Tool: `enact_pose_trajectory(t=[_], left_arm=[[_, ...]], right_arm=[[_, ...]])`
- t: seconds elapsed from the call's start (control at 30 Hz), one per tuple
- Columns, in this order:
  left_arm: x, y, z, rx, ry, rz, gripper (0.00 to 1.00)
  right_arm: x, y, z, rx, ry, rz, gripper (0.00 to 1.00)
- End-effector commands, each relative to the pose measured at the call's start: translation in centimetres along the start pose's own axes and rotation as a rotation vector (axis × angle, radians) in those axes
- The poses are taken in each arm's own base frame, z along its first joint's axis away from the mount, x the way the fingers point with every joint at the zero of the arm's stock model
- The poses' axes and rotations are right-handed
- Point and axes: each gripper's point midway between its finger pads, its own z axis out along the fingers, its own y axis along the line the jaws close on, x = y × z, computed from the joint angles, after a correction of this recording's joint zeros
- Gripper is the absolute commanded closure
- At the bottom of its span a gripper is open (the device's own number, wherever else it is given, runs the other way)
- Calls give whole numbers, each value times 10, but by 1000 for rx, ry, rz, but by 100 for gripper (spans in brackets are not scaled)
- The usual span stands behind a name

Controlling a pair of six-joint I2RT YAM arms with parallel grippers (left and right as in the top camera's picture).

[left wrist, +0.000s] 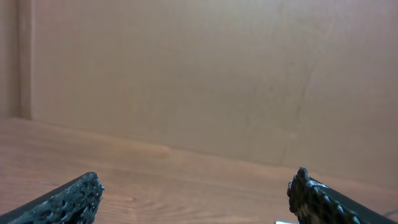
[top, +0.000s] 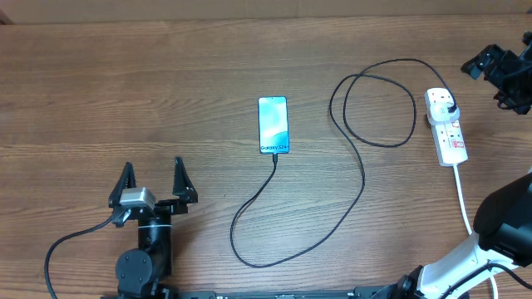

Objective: Plug charger to phone and switch on socket

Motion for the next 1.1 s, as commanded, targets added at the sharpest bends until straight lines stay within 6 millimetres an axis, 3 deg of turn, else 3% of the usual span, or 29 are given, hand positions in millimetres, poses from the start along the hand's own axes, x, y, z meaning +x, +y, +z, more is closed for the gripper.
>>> enact_pose_trajectory(t=[0.0,0.33,0.6,1.07], left_arm=[[-3,9,-1,-37,-15,35,0],[36,21,-8,-59,147,74,0],[56,27,-17,-58,232,72,0],[58,23,-17,-27,241,156,1]], right_arm=[[-8,8,-11,-9,-40,-12,0],[-8,8,-11,-9,-40,-12,0],[-8,8,-11,-9,-40,-12,0],[-8,8,-11,-9,-40,-12,0]])
